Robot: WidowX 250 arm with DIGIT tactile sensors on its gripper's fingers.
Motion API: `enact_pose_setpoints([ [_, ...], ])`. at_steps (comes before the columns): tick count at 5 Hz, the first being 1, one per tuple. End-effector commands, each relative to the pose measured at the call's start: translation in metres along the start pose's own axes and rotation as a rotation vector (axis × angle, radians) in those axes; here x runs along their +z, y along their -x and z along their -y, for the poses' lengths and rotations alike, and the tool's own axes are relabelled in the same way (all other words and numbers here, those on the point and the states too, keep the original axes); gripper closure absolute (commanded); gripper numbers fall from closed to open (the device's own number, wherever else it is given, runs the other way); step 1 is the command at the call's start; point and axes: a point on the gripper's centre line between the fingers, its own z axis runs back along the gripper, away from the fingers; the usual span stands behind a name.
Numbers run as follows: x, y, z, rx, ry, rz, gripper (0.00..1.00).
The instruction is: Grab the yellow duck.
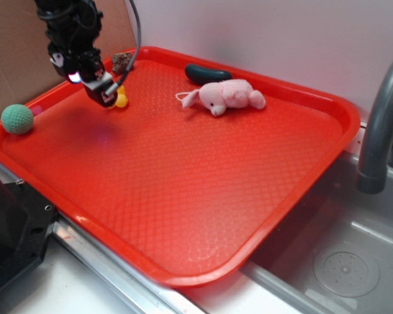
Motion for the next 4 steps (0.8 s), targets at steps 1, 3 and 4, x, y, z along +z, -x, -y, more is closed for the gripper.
enact_pose_setpoints([
  [1,-0.032,-0.017,0.001,-0.015,0.008,0.000,0.00],
  [3,-0.042,-0.023,0.009,-0.024,0.039,0.003,0.00],
  [4,-0.045,-0.024,0.009,-0.014,0.030,0.007,0.82],
])
